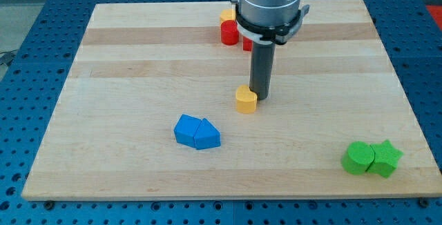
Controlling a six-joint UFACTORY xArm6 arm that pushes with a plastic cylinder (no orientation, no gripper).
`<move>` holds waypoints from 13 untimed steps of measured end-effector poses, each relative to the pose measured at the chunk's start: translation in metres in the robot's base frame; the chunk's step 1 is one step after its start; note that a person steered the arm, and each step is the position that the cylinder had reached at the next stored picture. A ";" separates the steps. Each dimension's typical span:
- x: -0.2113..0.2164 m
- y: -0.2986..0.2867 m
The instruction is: Push the heart left above the green circle
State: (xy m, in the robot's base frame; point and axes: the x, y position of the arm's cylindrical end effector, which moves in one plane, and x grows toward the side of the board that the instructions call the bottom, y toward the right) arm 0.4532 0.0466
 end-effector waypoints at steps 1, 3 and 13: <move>0.000 -0.001; -0.036 0.035; 0.069 0.056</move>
State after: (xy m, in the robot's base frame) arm 0.5219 0.1026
